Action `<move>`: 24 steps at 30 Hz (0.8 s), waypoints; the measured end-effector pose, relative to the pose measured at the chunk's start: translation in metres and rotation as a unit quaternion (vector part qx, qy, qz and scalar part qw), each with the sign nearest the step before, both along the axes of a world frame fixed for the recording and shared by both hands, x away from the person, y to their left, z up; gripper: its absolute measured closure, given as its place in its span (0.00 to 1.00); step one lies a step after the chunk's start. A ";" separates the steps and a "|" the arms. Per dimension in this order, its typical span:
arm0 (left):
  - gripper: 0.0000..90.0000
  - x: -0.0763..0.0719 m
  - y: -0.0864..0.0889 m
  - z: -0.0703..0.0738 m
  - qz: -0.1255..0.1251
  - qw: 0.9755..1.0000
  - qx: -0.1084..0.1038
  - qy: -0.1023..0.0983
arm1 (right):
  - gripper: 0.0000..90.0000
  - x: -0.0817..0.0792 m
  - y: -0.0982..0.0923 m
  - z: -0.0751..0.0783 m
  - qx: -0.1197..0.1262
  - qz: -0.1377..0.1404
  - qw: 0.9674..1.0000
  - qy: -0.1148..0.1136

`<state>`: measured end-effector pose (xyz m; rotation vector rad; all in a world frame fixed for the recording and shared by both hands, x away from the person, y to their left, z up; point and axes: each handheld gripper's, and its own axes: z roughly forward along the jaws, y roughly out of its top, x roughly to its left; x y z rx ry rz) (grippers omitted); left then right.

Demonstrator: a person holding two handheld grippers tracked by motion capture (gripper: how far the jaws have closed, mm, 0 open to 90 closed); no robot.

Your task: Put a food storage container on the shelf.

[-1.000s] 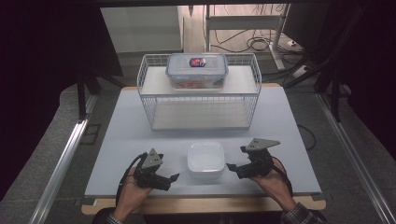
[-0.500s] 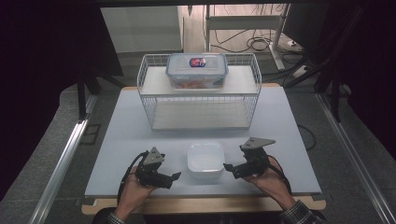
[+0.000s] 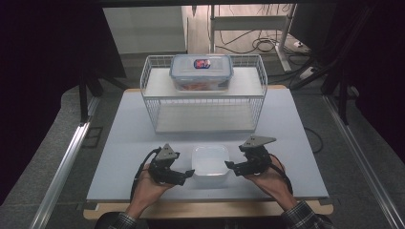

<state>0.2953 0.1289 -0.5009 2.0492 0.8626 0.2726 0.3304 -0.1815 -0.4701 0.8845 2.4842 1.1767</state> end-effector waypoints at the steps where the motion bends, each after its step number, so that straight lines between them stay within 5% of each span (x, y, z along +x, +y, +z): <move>1: 0.12 0.000 0.000 0.000 0.000 1.000 0.000 0.000 | 0.20 0.000 0.000 0.000 0.000 0.000 1.000 0.000; 5: 0.09 0.016 -0.004 -0.005 -0.004 0.999 -0.038 0.036 | 0.13 0.007 0.006 -0.005 -0.005 0.003 1.000 0.014; 10: 0.08 0.022 -0.012 -0.007 -0.013 0.998 -0.042 0.043 | 0.09 0.011 0.009 -0.011 -0.010 0.002 1.000 0.028; 16: 0.05 0.026 -0.018 -0.013 -0.039 0.994 -0.069 0.079 | 0.10 0.014 0.010 -0.016 0.016 0.012 0.997 0.076; 19: 0.08 0.023 -0.020 -0.015 -0.064 0.991 -0.071 0.098 | 0.17 0.011 0.012 -0.018 0.026 0.039 0.993 0.112; 21: 0.10 0.018 -0.021 -0.014 -0.063 0.991 -0.063 0.096 | 0.18 0.007 0.015 -0.018 0.027 0.047 0.991 0.125; 24: 0.18 0.014 -0.018 -0.012 -0.060 0.991 -0.063 0.101 | 0.20 0.002 0.016 -0.017 0.018 0.046 0.992 0.118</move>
